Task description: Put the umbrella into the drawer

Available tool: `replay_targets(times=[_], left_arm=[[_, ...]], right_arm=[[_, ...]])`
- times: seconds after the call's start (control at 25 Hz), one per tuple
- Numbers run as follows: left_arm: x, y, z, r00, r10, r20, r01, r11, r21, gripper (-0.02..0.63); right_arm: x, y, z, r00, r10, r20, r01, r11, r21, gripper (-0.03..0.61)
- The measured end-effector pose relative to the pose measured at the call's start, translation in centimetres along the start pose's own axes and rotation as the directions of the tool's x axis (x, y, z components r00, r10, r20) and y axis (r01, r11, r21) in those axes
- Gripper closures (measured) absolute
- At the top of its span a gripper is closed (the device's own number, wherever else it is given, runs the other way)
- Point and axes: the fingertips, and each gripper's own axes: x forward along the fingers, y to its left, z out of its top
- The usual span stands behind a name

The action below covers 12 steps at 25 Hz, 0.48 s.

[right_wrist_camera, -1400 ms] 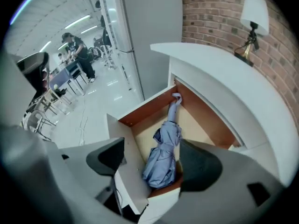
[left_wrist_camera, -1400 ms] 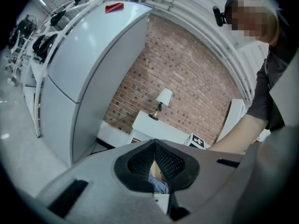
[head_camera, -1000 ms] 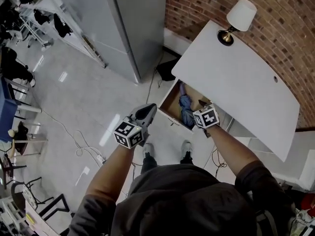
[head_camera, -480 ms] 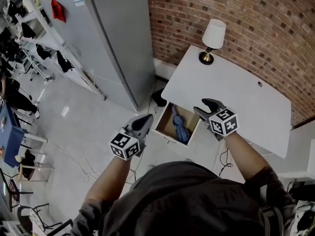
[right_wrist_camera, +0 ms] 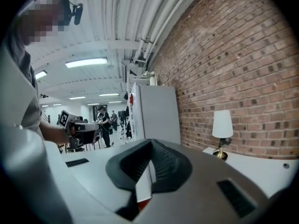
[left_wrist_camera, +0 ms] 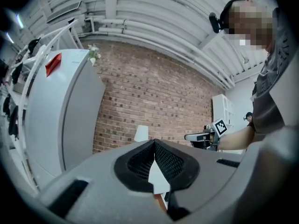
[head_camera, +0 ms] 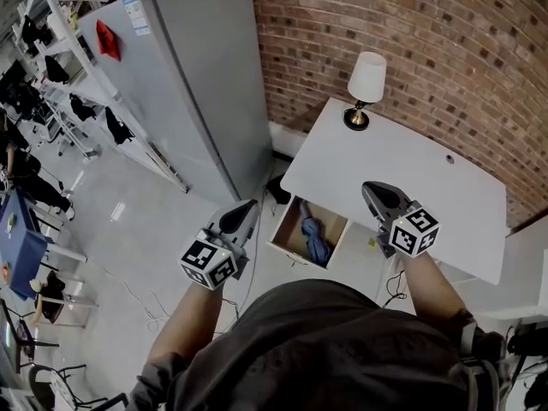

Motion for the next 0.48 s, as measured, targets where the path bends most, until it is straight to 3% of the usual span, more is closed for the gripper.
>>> replay_targets(times=[0.48], left_arm=[[0.2,0.5,-0.1,1.000,0.016,0.000,-0.016,1.000,0.001,0.611]], right_arm=[[1.3,0.3,0.7,0.998,0.064,-0.009,-0.065,0.998,-0.018,0.586]])
